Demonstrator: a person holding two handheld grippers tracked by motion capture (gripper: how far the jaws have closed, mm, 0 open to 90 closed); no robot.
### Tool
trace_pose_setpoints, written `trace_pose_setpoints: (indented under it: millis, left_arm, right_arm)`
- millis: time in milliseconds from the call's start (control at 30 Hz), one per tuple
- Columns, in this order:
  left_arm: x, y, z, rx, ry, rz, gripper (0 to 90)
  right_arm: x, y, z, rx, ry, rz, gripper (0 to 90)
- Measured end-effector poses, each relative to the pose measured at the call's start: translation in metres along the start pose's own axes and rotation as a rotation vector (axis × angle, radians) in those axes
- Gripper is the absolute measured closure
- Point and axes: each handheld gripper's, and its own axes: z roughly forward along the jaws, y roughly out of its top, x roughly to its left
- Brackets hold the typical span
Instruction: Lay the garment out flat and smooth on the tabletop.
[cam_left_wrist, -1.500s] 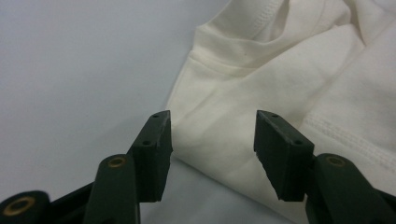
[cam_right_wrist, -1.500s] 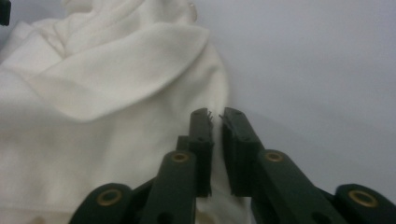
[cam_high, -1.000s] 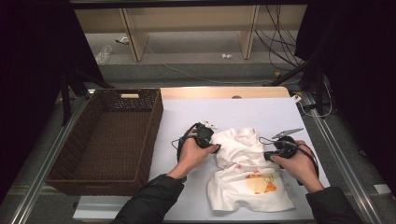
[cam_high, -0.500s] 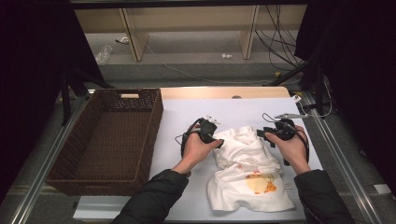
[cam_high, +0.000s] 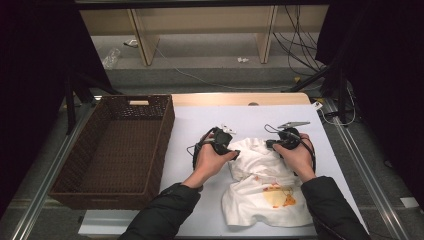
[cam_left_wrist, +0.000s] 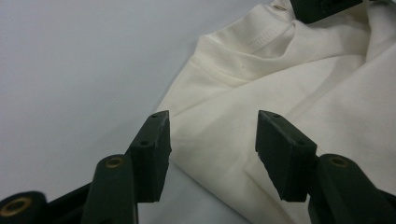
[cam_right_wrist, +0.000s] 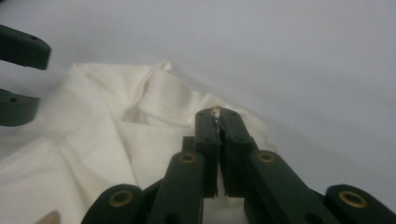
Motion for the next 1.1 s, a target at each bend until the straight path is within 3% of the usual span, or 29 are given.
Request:
trace_pose_setpoints:
  millis: [100,233,333,500,667,900,1100]
  left_arm:
    - [0.001,0.002,-0.002,-0.01,0.004,-0.002,45.3]
    - [-0.001,0.003,-0.004,-0.028,0.004,0.002,44.4]
    - [-0.003,0.005,-0.007,-0.032,0.004,0.03,42.5]
    - [-0.008,0.007,-0.007,-0.029,0.025,0.134,33.3]
    - [-0.013,0.011,-0.01,-0.076,0.021,0.231,28.1]
    - [-0.017,0.015,-0.011,-0.124,-0.044,0.299,26.6]
    - [-0.023,0.015,-0.007,-0.179,-0.046,0.387,29.1]
  right_arm:
    - [0.008,0.001,-0.01,-0.06,0.011,-0.012,88.3]
    - [0.023,-0.001,-0.03,-0.133,0.037,-0.067,88.5]
    - [0.035,-0.006,-0.047,-0.165,0.062,-0.107,88.6]
    - [0.051,-0.024,-0.07,-0.196,0.124,-0.129,88.9]
    - [0.056,-0.039,-0.084,-0.203,0.162,-0.129,88.9]
    - [0.059,-0.04,-0.09,-0.212,0.183,-0.134,88.9]
    - [0.064,-0.04,-0.09,-0.206,0.199,-0.15,88.9]
